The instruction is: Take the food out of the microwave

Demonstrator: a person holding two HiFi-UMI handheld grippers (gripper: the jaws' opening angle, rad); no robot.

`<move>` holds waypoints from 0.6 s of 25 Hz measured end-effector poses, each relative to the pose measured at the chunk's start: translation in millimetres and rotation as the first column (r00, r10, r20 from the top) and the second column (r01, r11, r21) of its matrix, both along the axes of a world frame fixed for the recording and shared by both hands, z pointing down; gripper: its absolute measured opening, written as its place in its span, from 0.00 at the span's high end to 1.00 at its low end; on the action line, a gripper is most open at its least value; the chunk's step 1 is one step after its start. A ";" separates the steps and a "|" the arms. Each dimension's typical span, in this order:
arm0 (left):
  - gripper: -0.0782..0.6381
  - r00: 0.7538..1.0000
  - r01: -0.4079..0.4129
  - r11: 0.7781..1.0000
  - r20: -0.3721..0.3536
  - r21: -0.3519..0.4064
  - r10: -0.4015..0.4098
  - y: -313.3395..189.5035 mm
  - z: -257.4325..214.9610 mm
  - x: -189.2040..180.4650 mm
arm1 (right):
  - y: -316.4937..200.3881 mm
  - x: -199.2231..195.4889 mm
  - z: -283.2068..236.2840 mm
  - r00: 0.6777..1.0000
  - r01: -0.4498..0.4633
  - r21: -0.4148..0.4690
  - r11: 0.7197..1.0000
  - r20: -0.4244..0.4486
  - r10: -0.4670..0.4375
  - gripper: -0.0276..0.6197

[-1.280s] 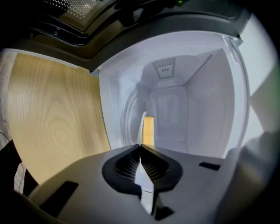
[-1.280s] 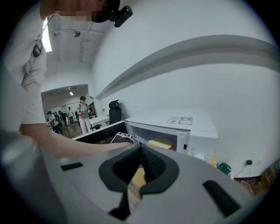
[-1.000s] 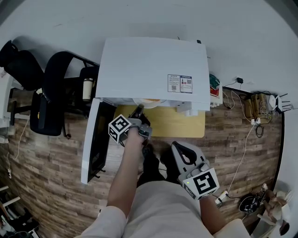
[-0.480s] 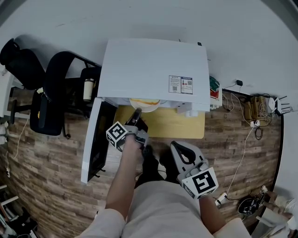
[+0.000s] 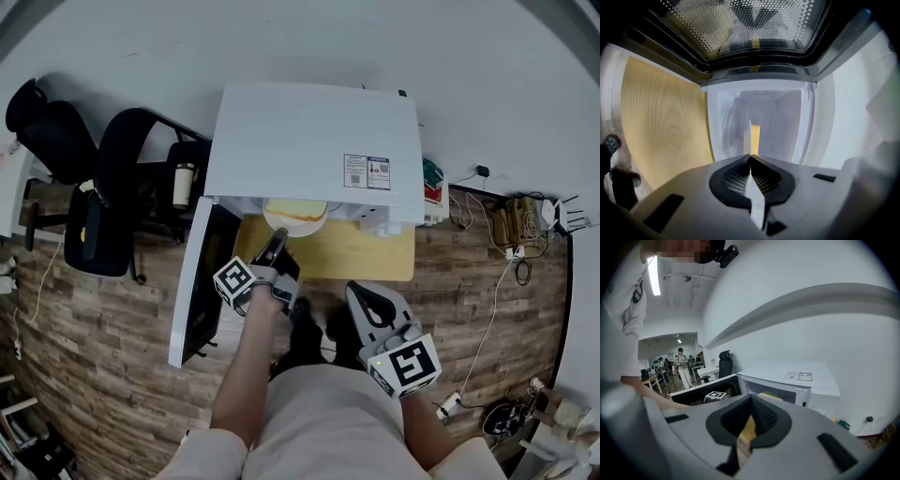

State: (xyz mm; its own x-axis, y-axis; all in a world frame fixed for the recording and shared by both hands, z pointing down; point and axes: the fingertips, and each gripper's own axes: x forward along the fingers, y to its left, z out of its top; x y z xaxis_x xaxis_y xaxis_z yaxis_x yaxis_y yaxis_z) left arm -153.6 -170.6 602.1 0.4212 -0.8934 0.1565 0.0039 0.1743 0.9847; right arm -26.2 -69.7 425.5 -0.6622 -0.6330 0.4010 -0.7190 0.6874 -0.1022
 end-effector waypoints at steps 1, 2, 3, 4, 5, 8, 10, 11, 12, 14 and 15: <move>0.88 1.000 -0.006 1.000 -0.002 0.000 0.006 3.8 -1.8 0.6 | 0.1 -0.3 -0.2 1.000 -0.001 0.003 1.000 0.003 0.001 0.96; 0.88 1.000 -0.014 1.000 -0.005 0.002 0.014 7.4 -4.2 2.0 | -0.1 -0.6 -0.4 1.000 -0.002 0.006 1.000 0.006 0.002 0.96; 0.88 1.000 -0.020 1.000 -0.014 0.008 0.020 11.2 -7.3 4.4 | -0.4 -0.7 -0.6 1.000 -0.002 0.008 1.000 0.009 0.002 0.96; 0.88 0.999 -0.024 1.000 -0.027 0.016 0.025 15.6 -10.7 7.3 | -0.3 -0.6 -1.0 1.000 -0.001 0.010 1.000 0.011 0.001 0.96; 0.88 0.999 -0.027 0.999 -0.041 0.022 0.028 20.8 -13.9 10.3 | 0.1 -0.4 -1.5 1.000 0.000 0.011 1.000 0.013 0.000 0.96; 0.88 0.997 -0.039 0.999 -0.066 0.031 0.040 37.5 -21.1 17.0 | 0.4 0.3 -3.7 1.000 0.005 0.018 1.000 0.023 -0.005 0.96; 0.88 0.996 -0.048 0.998 -0.068 0.037 0.050 47.2 -24.3 20.7 | 0.0 2.0 -5.7 1.000 0.008 0.024 1.000 0.028 -0.008 0.96; 0.88 0.996 -0.051 0.998 -0.070 0.042 0.054 51.7 -26.1 22.5 | 0.0 3.4 -7.0 0.999 0.009 0.027 1.000 0.031 -0.010 0.96; 0.88 0.996 -0.053 0.998 -0.074 0.046 0.056 56.1 -28.1 24.4 | 0.1 5.2 -8.4 0.999 0.011 0.031 0.999 0.033 -0.012 0.96; 0.88 0.995 -0.053 0.997 -0.086 0.052 0.058 64.3 -32.1 27.6 | 0.8 8.9 -10.8 0.999 0.015 0.036 0.999 0.037 -0.016 0.96; 0.88 0.994 -0.055 0.997 -0.089 0.055 0.059 68.3 -34.0 29.2 | 1.4 10.9 -12.0 0.999 0.017 0.038 0.999 0.039 -0.019 0.96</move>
State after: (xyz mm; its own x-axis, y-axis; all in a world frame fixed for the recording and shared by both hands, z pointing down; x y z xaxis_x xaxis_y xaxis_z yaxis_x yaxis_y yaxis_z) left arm -124.4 -102.4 568.0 0.4820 -0.8735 0.0689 0.0851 0.1250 0.9885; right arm -15.3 -68.3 413.5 -0.6884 -0.6352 0.3501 -0.7025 0.7041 -0.1039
